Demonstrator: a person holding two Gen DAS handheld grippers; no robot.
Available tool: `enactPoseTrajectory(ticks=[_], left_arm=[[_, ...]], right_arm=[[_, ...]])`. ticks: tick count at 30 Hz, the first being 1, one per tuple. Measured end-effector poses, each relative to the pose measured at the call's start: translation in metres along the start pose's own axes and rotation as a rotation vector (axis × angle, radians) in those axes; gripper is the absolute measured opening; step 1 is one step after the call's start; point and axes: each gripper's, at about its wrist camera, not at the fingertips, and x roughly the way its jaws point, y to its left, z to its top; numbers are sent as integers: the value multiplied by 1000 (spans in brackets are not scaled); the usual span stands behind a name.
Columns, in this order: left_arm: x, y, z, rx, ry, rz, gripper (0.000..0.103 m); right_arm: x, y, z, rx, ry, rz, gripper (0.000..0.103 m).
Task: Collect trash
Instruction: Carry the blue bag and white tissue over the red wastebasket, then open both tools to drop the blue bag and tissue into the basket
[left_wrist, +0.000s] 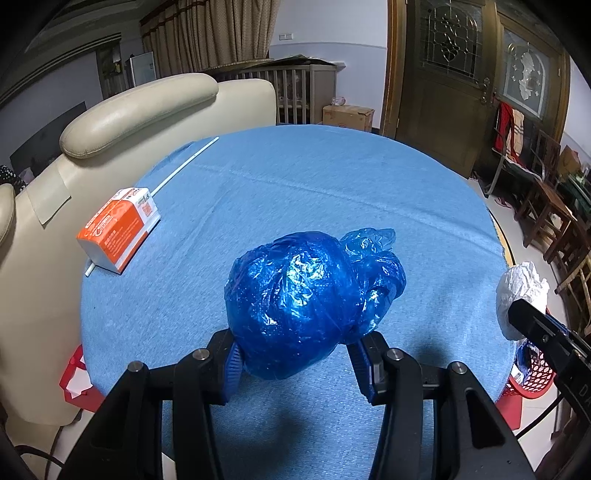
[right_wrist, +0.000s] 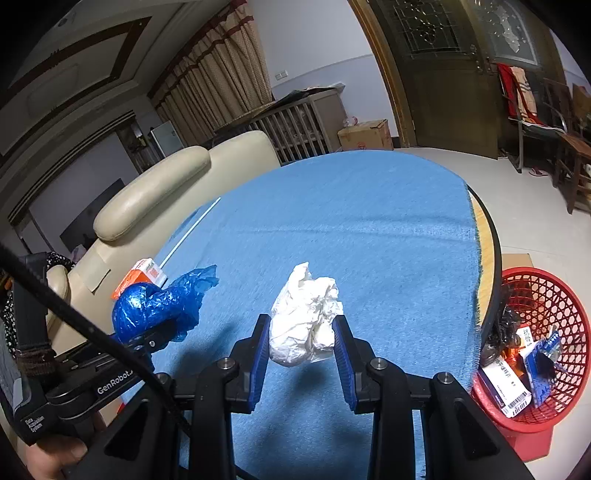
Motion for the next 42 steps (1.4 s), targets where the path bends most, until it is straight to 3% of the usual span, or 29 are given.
enactPoseTrajectory(ticks=[19, 31, 37, 38, 40, 42], left_arm=[[3, -39, 6, 77, 1, -43, 52], [2, -125, 7, 225, 4, -167, 52], [2, -173, 6, 309, 9, -226, 52], [2, -176, 7, 318, 10, -231, 52], [1, -193, 5, 345, 14, -246, 52], [2, -201, 6, 358, 18, -262, 52]], right_arm=[[-28, -50, 4, 88, -50, -52, 35], [-80, -174, 1, 287, -113, -236, 36], [-85, -214, 3, 330, -80, -278, 38], [-83, -220, 2, 333, -68, -282, 40], [-83, -230, -1, 354, -68, -309, 71], [-83, -241, -3, 385, -57, -295, 81]])
